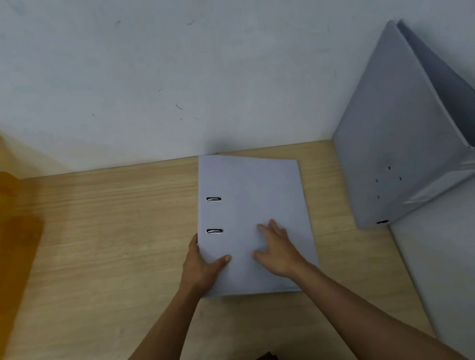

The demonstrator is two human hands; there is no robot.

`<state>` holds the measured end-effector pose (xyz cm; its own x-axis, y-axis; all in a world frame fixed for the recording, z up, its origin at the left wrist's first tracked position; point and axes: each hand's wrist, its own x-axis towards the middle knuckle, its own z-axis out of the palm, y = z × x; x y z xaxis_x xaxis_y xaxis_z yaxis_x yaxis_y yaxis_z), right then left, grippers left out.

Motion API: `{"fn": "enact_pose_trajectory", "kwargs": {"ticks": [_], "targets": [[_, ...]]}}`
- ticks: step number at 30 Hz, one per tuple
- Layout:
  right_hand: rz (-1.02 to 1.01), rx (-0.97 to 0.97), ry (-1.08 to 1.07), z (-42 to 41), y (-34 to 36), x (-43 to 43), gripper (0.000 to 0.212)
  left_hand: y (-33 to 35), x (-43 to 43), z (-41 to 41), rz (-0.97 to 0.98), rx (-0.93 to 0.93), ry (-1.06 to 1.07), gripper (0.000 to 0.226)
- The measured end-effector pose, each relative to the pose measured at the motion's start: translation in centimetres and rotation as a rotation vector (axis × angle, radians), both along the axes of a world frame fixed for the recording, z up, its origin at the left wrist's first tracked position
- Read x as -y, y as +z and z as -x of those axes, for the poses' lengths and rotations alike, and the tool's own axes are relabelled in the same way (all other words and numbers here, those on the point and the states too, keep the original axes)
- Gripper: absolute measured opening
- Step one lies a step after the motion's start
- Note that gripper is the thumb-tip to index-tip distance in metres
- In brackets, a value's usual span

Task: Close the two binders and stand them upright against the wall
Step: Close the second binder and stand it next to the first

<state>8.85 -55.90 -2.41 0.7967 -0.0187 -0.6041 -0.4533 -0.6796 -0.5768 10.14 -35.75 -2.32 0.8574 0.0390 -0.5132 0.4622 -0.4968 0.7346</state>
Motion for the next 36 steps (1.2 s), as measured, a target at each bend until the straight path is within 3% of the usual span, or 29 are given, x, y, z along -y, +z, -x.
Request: {"fn": "enact_pose_trajectory", "kwargs": {"ticks": [4,10,14,19,25,29,36], "targets": [[-0.04,-0.021,-0.041,-0.1,0.2,-0.2,0.076,0.0,0.1,-0.5,0.061,-0.044,0.06,0.081],[-0.223,-0.14,-0.076,0.3,2.7,-0.1,0.07,2.0,0.1,-1.7,0.391,-0.313,0.3,0.055],[-0.243,-0.137,-0.113,1.0,4.5,0.0,0.073,2.5,-0.1,-1.4,0.516,-0.427,0.303,0.077],[-0.256,-0.033,-0.181,1.5,7.0,0.9,0.092,5.8,3.3,-1.0,0.941,-0.432,0.201,0.067],[-0.272,0.092,-0.218,1.8,10.7,1.7,0.103,10.2,6.0,-0.9,0.854,-0.359,-0.041,0.052],[-0.274,0.218,-0.256,3.0,12.9,2.6,0.087,12.1,7.8,0.0,0.805,-0.236,-0.149,0.045],[-0.393,0.506,-0.259,5.0,15.2,5.3,0.071,12.7,9.5,1.2,0.672,0.151,-0.362,0.069]]}}
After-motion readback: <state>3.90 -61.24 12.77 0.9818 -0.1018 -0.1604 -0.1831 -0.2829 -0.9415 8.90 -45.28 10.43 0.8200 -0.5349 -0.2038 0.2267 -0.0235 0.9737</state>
